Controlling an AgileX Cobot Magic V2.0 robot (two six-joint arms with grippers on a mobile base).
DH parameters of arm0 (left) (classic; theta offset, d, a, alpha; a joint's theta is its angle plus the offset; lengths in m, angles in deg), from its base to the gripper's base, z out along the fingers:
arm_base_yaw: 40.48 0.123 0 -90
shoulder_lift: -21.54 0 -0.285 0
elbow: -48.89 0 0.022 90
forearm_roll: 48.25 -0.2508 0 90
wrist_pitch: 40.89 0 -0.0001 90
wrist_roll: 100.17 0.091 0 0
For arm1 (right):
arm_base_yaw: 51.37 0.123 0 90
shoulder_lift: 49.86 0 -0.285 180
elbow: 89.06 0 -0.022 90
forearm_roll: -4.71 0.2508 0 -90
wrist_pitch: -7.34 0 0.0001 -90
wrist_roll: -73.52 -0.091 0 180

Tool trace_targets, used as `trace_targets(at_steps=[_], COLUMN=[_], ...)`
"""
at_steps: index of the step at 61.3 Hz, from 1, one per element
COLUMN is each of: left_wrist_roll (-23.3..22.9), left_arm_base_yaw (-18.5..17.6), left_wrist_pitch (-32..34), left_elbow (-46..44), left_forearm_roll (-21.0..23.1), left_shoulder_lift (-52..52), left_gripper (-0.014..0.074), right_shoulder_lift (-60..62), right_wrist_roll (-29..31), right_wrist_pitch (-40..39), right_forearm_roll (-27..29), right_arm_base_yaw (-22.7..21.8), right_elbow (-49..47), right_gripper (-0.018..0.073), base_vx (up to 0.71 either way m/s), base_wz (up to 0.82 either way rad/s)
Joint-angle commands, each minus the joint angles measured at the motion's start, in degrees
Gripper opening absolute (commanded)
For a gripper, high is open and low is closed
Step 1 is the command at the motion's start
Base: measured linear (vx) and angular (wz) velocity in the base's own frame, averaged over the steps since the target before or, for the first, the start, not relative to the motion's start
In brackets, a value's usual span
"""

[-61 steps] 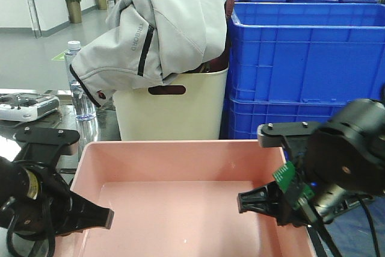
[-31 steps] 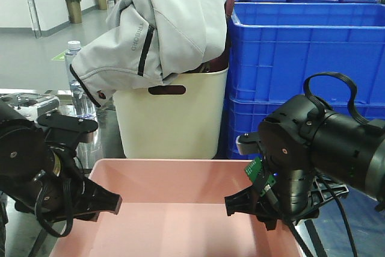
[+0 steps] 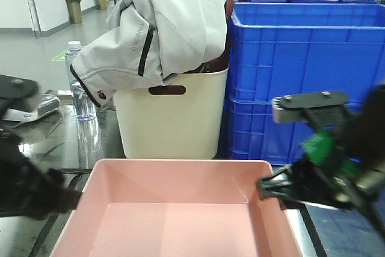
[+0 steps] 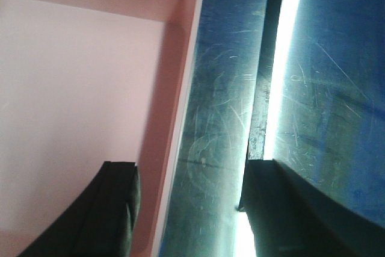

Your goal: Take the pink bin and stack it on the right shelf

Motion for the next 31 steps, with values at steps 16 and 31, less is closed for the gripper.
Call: trace_targets(at_steps=[16, 31], left_wrist_roll=[15.0, 19.7], left_arm_base_yaw=[-0.1, -0.1], left_wrist_pitch=[9.8, 12.3], left_elbow=[18.9, 31.2], left_forearm_roll=[15.2, 19.1], left_shoulder_lift=[-22.8, -34.1], left_gripper=[0.0588, 0.0582], right_shoulder_lift=[25.2, 36.0], right_wrist_roll=[25.7, 28.1], right_wrist_pitch=[-9.7, -10.0], right_forearm_roll=[10.9, 12.2], right_arm_base_yaw=[-0.3, -0.3], right_elbow=[18.2, 27.9], right_gripper=[0.0441, 0.041], base_vx=[0.0, 0.0], base_wz=[0.0, 0.0])
